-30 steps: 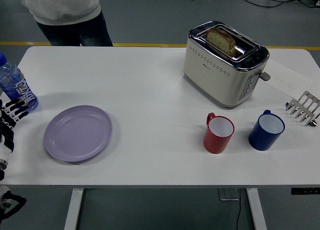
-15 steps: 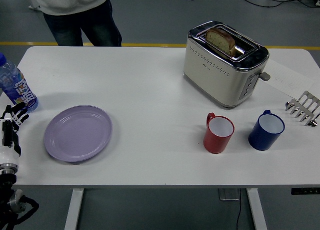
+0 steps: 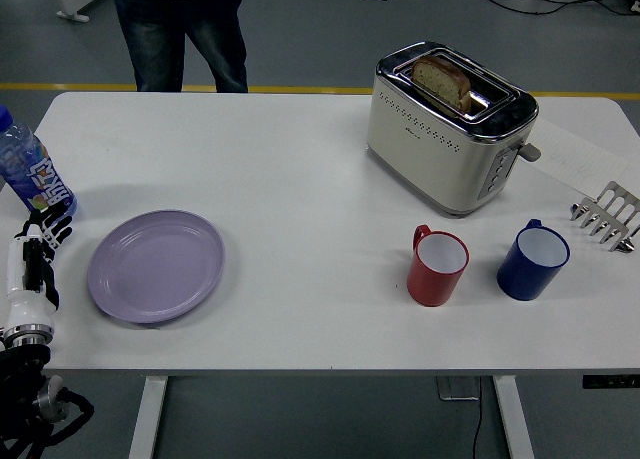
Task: Push plate across desktop
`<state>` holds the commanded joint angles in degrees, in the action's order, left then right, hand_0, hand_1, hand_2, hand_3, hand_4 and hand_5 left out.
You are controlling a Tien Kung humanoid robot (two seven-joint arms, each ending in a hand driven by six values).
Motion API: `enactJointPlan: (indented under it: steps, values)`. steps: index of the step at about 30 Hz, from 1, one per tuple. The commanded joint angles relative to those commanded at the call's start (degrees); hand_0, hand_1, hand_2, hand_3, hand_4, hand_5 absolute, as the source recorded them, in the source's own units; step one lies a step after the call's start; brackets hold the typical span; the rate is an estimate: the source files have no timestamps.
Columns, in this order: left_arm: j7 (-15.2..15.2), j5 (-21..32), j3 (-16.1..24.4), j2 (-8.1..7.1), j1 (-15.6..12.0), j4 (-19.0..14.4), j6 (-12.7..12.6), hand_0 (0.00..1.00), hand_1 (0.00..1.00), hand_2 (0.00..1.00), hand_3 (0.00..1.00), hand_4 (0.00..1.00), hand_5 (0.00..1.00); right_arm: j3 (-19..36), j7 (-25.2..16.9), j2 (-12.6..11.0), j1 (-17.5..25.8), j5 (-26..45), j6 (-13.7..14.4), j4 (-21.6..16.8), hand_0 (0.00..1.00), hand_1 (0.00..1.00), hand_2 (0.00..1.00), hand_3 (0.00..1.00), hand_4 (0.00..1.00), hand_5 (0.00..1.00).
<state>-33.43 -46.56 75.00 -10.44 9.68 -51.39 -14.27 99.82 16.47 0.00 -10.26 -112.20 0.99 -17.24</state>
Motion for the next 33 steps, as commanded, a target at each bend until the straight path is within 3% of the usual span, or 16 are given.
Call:
enactJointPlan:
  steps: [33]
  values:
    - [0.8, 1.54, -6.37, 1.11, 2.25, 0.64, 0.51, 0.75, 0.772, 0.792, 0.691, 0.486, 0.998, 0.23, -0.16, 0.0, -0.79, -0.9, -0.45, 0.03, 0.603, 0.615, 0.716, 0.655, 0.202, 0.5]
